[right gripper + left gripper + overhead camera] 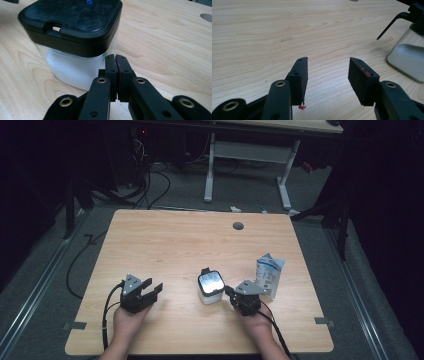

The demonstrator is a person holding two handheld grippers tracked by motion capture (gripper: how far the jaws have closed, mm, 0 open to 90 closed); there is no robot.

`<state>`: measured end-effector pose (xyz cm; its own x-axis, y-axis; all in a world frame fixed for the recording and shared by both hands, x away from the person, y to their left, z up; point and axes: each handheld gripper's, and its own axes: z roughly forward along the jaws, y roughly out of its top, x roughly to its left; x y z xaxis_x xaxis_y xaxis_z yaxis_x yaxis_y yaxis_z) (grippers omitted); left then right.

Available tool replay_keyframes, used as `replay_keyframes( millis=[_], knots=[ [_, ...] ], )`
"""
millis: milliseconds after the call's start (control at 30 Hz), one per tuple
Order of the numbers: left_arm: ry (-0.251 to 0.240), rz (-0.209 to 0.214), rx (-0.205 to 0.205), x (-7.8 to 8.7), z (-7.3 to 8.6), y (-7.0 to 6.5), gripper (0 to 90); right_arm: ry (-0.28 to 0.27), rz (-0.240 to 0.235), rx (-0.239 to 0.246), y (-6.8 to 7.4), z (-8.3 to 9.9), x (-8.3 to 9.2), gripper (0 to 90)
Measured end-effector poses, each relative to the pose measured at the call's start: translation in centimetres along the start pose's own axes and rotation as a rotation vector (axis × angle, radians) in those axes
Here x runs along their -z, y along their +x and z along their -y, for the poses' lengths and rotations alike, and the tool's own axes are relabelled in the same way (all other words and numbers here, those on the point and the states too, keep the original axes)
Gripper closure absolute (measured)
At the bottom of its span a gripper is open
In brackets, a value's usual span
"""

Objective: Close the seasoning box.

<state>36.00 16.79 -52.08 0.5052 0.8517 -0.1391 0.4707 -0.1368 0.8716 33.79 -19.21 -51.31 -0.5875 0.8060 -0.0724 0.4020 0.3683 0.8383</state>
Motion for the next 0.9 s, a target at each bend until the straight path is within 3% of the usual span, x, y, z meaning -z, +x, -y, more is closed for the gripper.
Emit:
replay_keyframes(
  millis=[533, 900],
  knots=[
    [0.006, 0.008, -0.009, -0.1, 0.1, -0.2, 50.3, -0.018, -0.037, 0.009, 1.9, 0.4, 0.6, 87.0],
    [0.003, 0.013, -0.009, -0.1, 0.1, -0.2, 50.1, -0.016, -0.019, 0.004, 1.3, 0.6, 0.9, 82.0]
  ],
)
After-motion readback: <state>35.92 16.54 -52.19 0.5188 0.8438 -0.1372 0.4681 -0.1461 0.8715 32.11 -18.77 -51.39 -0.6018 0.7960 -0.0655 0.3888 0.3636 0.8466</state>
